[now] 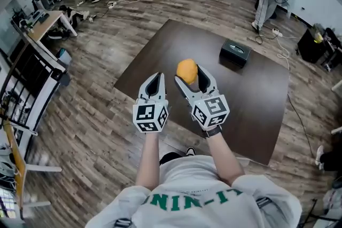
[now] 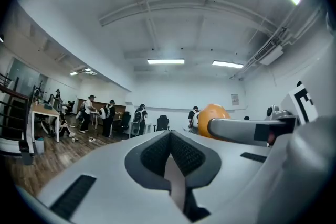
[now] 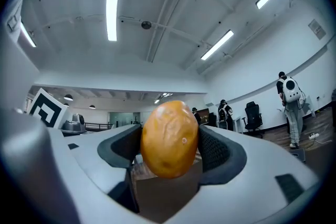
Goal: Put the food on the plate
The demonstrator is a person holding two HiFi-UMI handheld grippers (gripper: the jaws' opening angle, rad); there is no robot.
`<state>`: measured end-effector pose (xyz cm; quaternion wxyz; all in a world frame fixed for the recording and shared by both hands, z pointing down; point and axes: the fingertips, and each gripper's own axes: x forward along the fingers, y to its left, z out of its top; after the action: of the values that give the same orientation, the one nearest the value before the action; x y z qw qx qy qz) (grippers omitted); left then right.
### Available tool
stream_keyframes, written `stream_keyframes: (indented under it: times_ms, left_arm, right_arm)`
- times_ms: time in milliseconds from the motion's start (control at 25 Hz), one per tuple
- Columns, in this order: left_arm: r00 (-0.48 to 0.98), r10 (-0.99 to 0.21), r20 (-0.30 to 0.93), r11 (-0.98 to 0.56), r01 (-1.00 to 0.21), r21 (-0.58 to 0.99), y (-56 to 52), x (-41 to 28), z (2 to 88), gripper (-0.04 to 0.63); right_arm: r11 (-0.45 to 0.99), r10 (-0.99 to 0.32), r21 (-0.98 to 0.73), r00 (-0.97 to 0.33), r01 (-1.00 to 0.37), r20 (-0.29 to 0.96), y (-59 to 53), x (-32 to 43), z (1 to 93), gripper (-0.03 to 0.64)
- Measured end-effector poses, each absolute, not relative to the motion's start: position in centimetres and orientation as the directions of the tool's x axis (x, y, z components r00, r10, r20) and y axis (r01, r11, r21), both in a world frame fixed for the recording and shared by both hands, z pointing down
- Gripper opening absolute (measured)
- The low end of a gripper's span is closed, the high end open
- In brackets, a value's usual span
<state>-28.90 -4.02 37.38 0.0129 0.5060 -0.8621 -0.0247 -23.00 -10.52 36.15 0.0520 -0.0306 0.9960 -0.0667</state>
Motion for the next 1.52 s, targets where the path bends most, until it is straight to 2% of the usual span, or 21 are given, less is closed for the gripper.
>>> stream_keyframes:
  times_ms: [160, 360, 520, 680, 840, 1000, 1200, 1520]
  left_arm:
    - [-0.412, -0.911, 0.016, 0.413, -0.91, 0.033, -8.9, -29.8, 38.3, 0.011]
    - [-0.288, -0.958, 0.002, 0.288, -0.957, 0.034, -15.3, -30.6, 38.1, 0.011]
    - [-0.165, -0.986, -0.014, 0.164, -0.985, 0.056, -19.6, -31.0, 37.6, 0.011]
    - [-0.071, -0.997, -0.017, 0.07, -0.997, 0.036, -23.1, -31.4, 37.2, 0.011]
    - [0.002, -1.0, 0.004, -0.002, -1.0, 0.019, -25.7, -31.2, 37.5, 0.011]
    - [0.08, -0.996, 0.027, -0.079, -0.996, 0.043, -28.4, -30.5, 38.7, 0.011]
    - [0.151, -0.985, 0.088, -0.148, -0.988, 0.039, -30.9, -29.1, 41.1, 0.011]
    - [0.233, -0.952, 0.201, -0.214, -0.97, 0.112, -32.3, -27.5, 48.1, 0.011]
  right_arm:
    - [0.967, -0.126, -0.232, -0.989, -0.105, -0.078, -15.0, -23.7, 37.8, 0.347]
    - [0.943, -0.226, -0.249, -0.974, -0.22, 0.004, -20.3, -24.5, 39.0, 0.348]
    - [0.887, -0.308, -0.365, -0.951, -0.283, -0.012, -24.3, -24.4, 38.8, 0.348]
    - [0.853, -0.43, -0.325, -0.903, -0.409, 0.007, -27.5, -23.7, 39.0, 0.348]
    - [0.78, -0.573, -0.237, -0.813, -0.58, 0.103, -30.2, -22.3, 40.5, 0.347]
    - [0.708, -0.655, -0.188, -0.733, -0.68, 0.183, -32.5, -20.5, 43.4, 0.347]
    - [0.628, -0.709, -0.166, -0.647, -0.76, 0.281, -33.2, -17.7, 47.3, 0.345]
    - [0.561, -0.705, -0.188, -0.584, -0.806, 0.403, -32.4, -15.8, 53.4, 0.345]
